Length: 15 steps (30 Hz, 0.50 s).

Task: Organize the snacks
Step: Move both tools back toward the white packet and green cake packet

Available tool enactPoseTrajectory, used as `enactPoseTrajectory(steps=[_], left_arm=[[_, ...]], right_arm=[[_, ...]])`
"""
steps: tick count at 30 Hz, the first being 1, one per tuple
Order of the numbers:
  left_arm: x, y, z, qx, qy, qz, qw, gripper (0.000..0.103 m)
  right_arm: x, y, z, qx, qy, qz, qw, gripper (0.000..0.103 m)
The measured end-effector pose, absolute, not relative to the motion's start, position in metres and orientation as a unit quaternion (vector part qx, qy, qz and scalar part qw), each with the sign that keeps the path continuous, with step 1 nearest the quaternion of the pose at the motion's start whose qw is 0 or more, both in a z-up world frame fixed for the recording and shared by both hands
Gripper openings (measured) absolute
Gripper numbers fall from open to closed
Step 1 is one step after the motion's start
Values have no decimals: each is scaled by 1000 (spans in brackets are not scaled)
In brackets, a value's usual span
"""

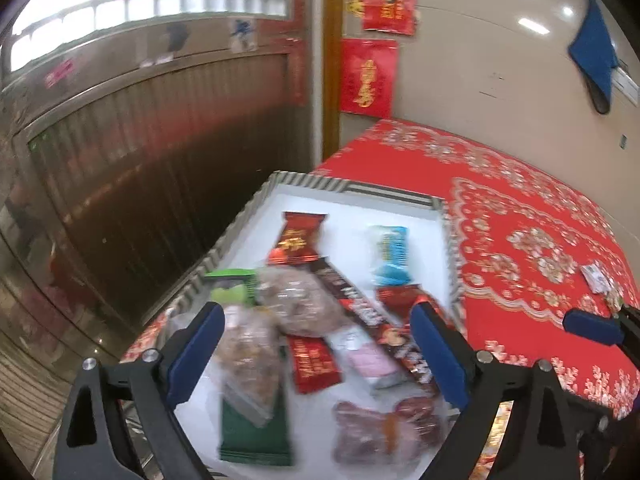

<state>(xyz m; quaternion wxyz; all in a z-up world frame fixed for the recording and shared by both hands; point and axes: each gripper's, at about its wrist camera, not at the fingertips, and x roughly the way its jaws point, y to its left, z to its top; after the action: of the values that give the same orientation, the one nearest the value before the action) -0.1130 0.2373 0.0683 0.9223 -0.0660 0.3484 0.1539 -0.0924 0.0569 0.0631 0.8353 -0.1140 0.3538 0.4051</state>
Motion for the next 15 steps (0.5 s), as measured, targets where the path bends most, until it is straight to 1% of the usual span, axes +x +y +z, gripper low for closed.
enactPoseTrajectory(steps=[15], left_arm=[[-80,134,73,-22,359,51,932,96]], right_arm=[[-77,-52,69,-63,351,305,883,76]])
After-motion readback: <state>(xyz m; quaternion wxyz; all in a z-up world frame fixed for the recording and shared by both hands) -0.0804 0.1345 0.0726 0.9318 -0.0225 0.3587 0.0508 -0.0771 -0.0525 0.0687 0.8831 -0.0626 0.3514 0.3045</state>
